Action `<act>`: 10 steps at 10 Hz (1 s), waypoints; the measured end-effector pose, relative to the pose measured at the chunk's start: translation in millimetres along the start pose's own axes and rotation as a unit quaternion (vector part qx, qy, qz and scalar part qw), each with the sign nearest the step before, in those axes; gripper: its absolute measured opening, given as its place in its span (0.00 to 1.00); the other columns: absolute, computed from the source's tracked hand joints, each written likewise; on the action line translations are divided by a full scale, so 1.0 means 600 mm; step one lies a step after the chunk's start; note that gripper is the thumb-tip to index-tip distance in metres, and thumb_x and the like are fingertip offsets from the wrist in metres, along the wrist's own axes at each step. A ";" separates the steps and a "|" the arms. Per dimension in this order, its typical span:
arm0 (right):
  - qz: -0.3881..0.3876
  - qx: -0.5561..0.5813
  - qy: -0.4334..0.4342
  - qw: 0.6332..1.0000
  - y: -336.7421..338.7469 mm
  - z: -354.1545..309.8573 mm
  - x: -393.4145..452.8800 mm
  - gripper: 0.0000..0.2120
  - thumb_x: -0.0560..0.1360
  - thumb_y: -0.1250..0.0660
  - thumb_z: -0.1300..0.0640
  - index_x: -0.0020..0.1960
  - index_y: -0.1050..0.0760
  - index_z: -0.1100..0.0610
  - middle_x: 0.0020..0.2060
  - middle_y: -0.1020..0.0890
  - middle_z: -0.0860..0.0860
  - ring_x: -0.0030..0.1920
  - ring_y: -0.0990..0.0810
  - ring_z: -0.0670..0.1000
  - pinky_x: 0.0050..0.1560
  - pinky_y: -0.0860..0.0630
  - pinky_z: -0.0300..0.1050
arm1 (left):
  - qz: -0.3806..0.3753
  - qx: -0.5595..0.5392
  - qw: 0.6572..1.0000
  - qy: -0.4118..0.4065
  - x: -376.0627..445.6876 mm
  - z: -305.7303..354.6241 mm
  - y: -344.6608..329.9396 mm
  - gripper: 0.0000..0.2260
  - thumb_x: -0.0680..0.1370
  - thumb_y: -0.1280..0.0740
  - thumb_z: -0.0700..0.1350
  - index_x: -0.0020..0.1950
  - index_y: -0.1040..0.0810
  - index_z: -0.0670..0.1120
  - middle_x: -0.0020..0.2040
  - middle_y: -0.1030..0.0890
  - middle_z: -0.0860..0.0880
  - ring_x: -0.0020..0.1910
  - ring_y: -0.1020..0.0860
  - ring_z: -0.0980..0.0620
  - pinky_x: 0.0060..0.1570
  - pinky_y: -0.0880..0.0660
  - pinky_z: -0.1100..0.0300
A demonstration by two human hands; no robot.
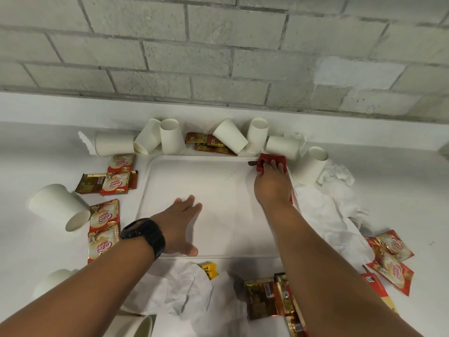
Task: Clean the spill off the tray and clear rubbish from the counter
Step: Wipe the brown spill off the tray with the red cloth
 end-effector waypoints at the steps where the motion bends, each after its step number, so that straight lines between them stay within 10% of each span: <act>1: -0.015 -0.013 0.005 1.000 -0.004 -0.002 0.005 0.21 0.81 0.48 0.55 0.72 0.33 0.58 0.74 0.34 0.56 0.75 0.41 0.58 0.76 0.48 0.50 | -0.002 0.002 1.000 0.000 0.000 0.001 0.000 0.50 0.71 0.29 0.59 0.78 0.62 0.52 0.77 0.65 0.52 0.77 0.61 0.48 0.76 0.50 0.53; 6: -0.087 0.068 0.030 0.993 -0.015 -0.090 0.000 0.22 0.82 0.49 0.55 0.74 0.37 0.58 0.75 0.36 0.53 0.76 0.42 0.54 0.74 0.42 0.48 | -0.017 0.010 1.000 0.011 -0.001 -0.004 0.002 0.49 0.71 0.29 0.59 0.77 0.64 0.52 0.77 0.66 0.52 0.77 0.62 0.48 0.75 0.48 0.52; 7: -0.099 0.119 0.010 0.988 -0.015 -0.089 0.000 0.19 0.81 0.49 0.53 0.69 0.30 0.54 0.63 0.23 0.56 0.59 0.23 0.56 0.52 0.24 0.46 | -0.016 0.010 1.000 0.011 -0.002 -0.003 0.002 0.49 0.71 0.29 0.59 0.77 0.63 0.52 0.77 0.66 0.52 0.77 0.61 0.48 0.75 0.48 0.51; 8: -0.126 0.332 -0.046 0.934 0.008 -0.073 -0.007 0.15 0.76 0.46 0.51 0.54 0.22 0.48 0.44 0.17 0.50 0.38 0.19 0.55 0.28 0.27 0.40 | -0.013 0.008 1.000 0.009 -0.003 -0.002 0.003 0.49 0.71 0.29 0.59 0.77 0.63 0.52 0.77 0.65 0.52 0.77 0.61 0.47 0.75 0.47 0.50; 9: -0.068 0.453 -0.101 0.883 0.064 -0.034 -0.023 0.12 0.77 0.44 0.51 0.43 0.22 0.44 0.33 0.18 0.45 0.29 0.23 0.53 0.28 0.27 0.44 | -0.013 0.004 1.000 0.010 -0.004 -0.002 0.005 0.49 0.71 0.29 0.59 0.77 0.63 0.52 0.77 0.65 0.52 0.77 0.61 0.47 0.75 0.47 0.50; 10: 0.033 0.419 -0.086 0.903 0.121 -0.003 -0.030 0.13 0.78 0.45 0.51 0.52 0.23 0.45 0.44 0.18 0.44 0.38 0.21 0.52 0.28 0.27 0.38 | -0.011 0.003 1.000 0.010 -0.004 -0.003 0.005 0.49 0.71 0.29 0.58 0.77 0.63 0.52 0.77 0.65 0.52 0.77 0.61 0.47 0.75 0.47 0.50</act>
Point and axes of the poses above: each hand's wrist, its own x-axis towards the middle knuckle, its own y-axis out of the back of the hand, z = x × y, the point moved 10 cm from there along x, towards the middle knuckle
